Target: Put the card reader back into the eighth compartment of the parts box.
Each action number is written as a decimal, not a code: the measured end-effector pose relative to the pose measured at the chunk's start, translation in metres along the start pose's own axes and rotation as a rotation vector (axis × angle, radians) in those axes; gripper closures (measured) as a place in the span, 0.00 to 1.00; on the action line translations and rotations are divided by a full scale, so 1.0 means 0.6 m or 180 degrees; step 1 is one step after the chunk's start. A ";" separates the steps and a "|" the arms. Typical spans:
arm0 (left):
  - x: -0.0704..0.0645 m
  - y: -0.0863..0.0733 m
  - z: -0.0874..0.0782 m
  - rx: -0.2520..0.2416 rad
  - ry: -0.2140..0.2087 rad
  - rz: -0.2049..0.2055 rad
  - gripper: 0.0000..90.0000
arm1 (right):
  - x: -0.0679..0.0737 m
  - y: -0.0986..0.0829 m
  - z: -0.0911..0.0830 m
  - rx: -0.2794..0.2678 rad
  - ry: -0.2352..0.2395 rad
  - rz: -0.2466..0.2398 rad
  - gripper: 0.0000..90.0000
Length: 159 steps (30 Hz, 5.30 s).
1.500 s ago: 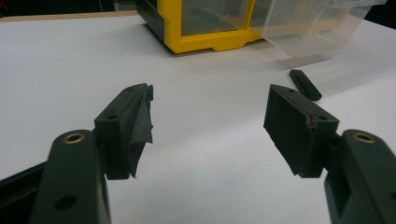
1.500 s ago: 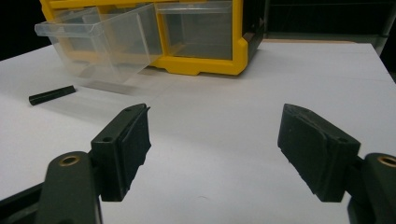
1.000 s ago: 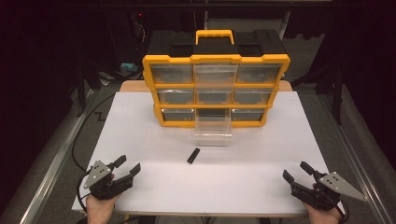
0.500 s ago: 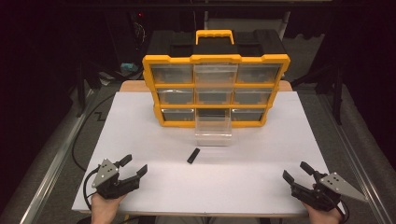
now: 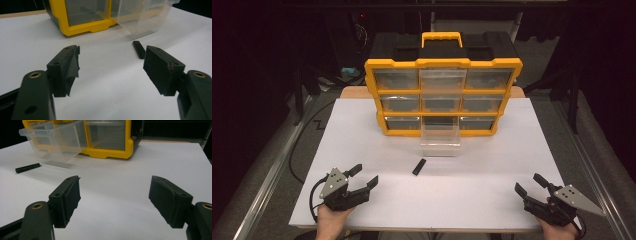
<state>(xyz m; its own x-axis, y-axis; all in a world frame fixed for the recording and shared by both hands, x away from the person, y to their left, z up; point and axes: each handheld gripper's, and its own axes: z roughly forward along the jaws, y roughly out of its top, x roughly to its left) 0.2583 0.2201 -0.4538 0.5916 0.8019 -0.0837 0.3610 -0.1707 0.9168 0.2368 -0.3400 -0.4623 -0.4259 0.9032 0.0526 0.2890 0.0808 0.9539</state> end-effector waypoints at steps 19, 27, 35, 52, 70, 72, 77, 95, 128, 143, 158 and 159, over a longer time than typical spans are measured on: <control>-0.017 0.015 0.032 0.0032 -0.0165 -0.0020 0.33 | 0.000 0.000 0.002 -0.0007 0.0033 0.0013 0.28; -0.025 0.020 0.045 0.0090 -0.0201 0.0021 0.33 | 0.000 0.000 0.002 -0.0003 0.0047 0.0013 0.28; -0.039 0.028 0.066 0.0167 -0.0266 0.0057 0.32 | 0.000 0.000 0.002 -0.0003 0.0053 0.0013 0.28; -0.060 0.045 0.101 0.0308 -0.0365 0.0060 0.35 | 0.000 0.000 0.002 -0.0024 0.0065 0.0007 0.28; -0.073 0.080 0.140 0.0746 -0.0328 0.0115 0.40 | 0.001 0.001 0.000 -0.0033 0.0100 0.0010 0.28; -0.074 0.085 0.145 0.0812 -0.0315 0.0098 0.42 | 0.001 0.001 0.000 -0.0031 0.0097 0.0009 0.28; -0.076 0.096 0.156 0.1017 -0.0309 0.0118 0.44 | 0.001 0.001 0.000 -0.0041 0.0095 0.0009 0.29; -0.080 0.129 0.230 0.1913 -0.0279 0.0110 0.42 | 0.002 0.001 0.001 -0.0014 0.0117 -0.0010 0.29; -0.099 0.129 0.282 0.2397 -0.0248 0.0402 0.80 | 0.002 0.002 0.002 0.0019 0.0142 0.0009 0.30; -0.095 0.130 0.273 0.2448 -0.0384 0.0508 0.81 | 0.003 0.002 0.002 0.0013 0.0134 -0.0002 0.30; -0.108 0.142 0.247 0.2337 -0.0595 0.0522 0.81 | 0.003 0.002 0.002 0.0011 0.0135 -0.0006 0.30; -0.109 0.143 0.244 0.2320 -0.0602 0.0519 0.81 | 0.003 0.001 0.002 0.0011 0.0144 -0.0001 0.30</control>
<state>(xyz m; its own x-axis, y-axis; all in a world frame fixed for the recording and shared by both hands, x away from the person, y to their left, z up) 0.3560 0.0693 -0.4267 0.7677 0.6337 -0.0950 0.6035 -0.6651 0.4398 0.2372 -0.3379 -0.4617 -0.4643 0.8833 0.0656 0.2917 0.0825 0.9530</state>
